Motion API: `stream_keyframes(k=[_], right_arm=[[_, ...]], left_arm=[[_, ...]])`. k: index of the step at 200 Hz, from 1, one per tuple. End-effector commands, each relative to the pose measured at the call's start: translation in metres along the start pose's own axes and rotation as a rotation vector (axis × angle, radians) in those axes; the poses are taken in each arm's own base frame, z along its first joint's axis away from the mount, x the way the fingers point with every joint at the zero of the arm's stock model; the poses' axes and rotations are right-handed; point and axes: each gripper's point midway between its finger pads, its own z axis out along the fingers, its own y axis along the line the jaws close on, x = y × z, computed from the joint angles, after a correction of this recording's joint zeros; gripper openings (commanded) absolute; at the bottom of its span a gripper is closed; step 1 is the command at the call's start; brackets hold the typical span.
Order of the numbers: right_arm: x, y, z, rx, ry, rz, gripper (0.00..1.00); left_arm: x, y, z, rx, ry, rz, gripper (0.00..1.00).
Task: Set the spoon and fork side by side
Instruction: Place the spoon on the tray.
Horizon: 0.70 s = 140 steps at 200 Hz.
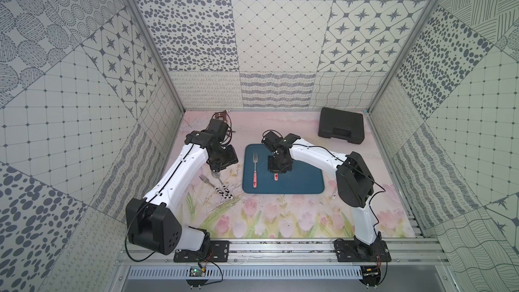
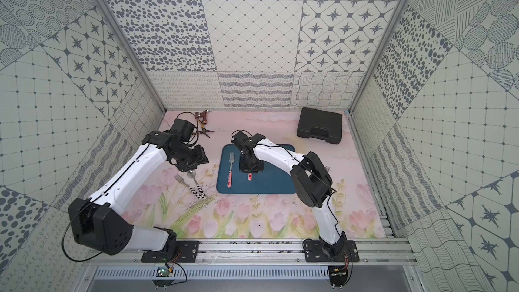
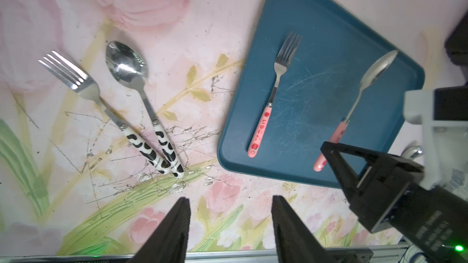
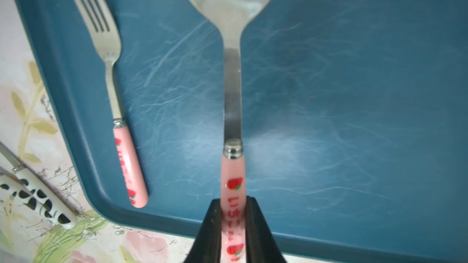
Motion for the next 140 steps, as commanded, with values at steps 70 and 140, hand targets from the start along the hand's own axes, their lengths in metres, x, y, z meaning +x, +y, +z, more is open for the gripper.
stream_keyframes(k=[70,140], right_arm=[[0.004,0.037,0.023,-0.007,0.076,0.013,0.15],[0.015,0.045,0.028,-0.006,0.093,0.030,0.15]], left_arm=[[0.008,0.014,-0.004,0.026,-0.012,-0.081,0.57],[0.010,0.013,-0.004,0.041,-0.006,-0.072,0.57]])
